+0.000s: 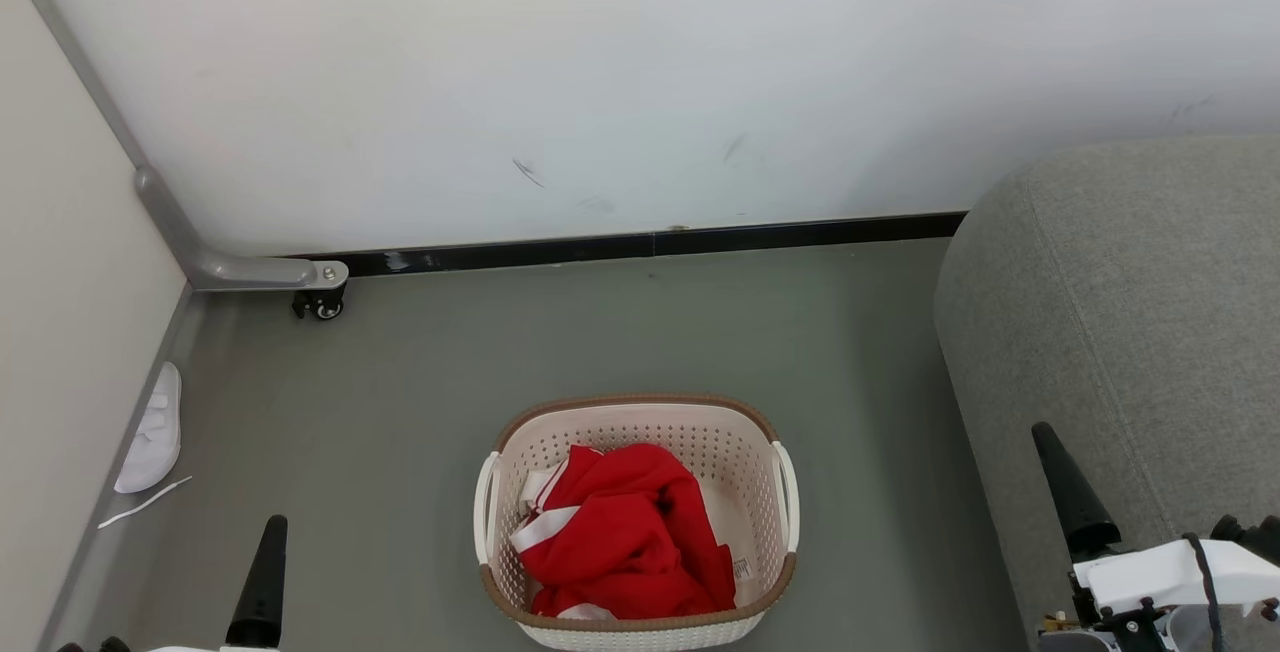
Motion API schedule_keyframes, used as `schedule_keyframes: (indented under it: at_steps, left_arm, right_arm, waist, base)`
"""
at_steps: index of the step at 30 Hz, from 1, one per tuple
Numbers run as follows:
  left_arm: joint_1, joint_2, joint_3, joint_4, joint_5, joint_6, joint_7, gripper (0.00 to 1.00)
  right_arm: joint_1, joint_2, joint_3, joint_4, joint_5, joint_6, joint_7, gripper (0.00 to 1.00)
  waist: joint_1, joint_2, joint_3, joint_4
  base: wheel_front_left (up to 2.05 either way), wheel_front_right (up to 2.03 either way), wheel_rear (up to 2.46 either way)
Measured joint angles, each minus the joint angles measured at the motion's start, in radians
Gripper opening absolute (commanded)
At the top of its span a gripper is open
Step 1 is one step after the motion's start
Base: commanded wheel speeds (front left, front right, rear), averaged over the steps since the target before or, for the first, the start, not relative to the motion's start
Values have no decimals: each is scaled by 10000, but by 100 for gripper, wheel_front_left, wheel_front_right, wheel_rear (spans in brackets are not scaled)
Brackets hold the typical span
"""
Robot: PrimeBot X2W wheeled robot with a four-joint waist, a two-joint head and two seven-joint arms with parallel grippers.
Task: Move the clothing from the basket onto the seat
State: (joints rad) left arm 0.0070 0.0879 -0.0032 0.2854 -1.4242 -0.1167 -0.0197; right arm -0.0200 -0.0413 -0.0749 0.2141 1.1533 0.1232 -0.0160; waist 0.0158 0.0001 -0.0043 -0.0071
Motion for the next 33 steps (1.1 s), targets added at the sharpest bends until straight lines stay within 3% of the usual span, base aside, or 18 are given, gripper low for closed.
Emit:
schedule_keyframes:
  at_steps: [11,26,33]
  left_arm:
    - [12,399,-476,2,1287,-4,-445,100]
    - [15,1172,-934,-138,4171,-8,-982,100]
    - [14,1273,-840,-194,5068,-15,-1193,100]
  right_arm:
    - [4,-416,531,-437,-2366,0,-387,100]
    - [200,-546,717,-780,-5436,2,-926,100]
    - [222,-539,696,-794,-6460,2,-1181,100]
  waist:
    - [13,0,-44,21]
    - [-116,0,-4,54]
    - [-139,0,16,51]
  base:
    - [0,0,0]
    - [0,0,0]
    - [0,0,0]
